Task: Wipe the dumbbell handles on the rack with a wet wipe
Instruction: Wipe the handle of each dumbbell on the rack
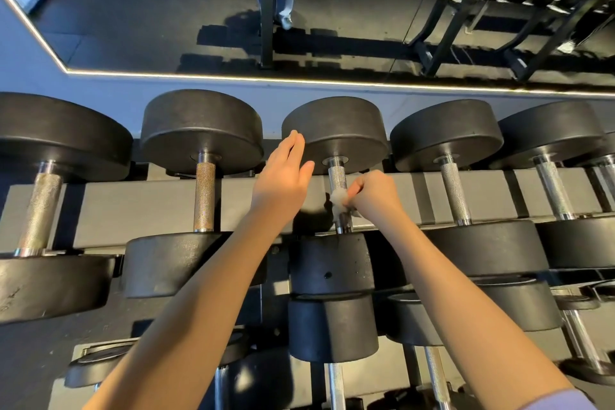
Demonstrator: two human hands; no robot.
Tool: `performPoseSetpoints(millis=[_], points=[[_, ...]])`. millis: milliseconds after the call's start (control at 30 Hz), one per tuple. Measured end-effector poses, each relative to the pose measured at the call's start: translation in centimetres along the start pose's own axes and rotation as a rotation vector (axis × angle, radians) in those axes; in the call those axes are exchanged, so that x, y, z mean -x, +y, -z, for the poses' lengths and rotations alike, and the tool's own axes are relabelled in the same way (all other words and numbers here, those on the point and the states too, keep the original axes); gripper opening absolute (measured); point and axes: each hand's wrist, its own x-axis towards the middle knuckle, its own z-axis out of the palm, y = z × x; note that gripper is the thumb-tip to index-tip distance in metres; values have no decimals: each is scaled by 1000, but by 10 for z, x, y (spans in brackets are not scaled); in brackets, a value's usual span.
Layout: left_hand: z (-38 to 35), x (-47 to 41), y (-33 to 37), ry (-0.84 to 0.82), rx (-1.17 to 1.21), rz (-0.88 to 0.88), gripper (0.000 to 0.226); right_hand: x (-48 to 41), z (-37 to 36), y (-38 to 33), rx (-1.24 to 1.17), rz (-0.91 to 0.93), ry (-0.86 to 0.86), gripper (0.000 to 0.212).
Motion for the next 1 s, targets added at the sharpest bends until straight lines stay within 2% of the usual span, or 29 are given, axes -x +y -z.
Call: performPoseSetpoints(millis=[133,200,267,333,467,667,733,833,900,1000], points=[[0,-1,-1,-3,13,4,54,0,2,11,142,-38,-150,14],[0,-1,-2,0,16,8,54,1,3,16,112,-55,-199,11],[-1,-1,-1,8,18,8,53,-1,7,12,43,-45,-147,9],[-2,-1,-2,12,18,5,53,-8,9,4,-85,-1,-33,20],[0,-2,-2,-3,-3,8,54,-17,8,-5,-335,50,117,7],[-1,0,-1,9,17,15,53,-12,11,14,-156,-25,-116,20],[-2,0,-1,17,22,10,53,-15,9,9,-174,8,-47,25],[1,-2,-1,-6,15,-4,53,-24,5,-5,-335,36,126,14],[4,-2,-1,-26,7,-10,54,-26,3,-8,-411,32,142,12],[7,-3,1,-45,-29,-5,54,-18,5,2,-302,40,59,4]])
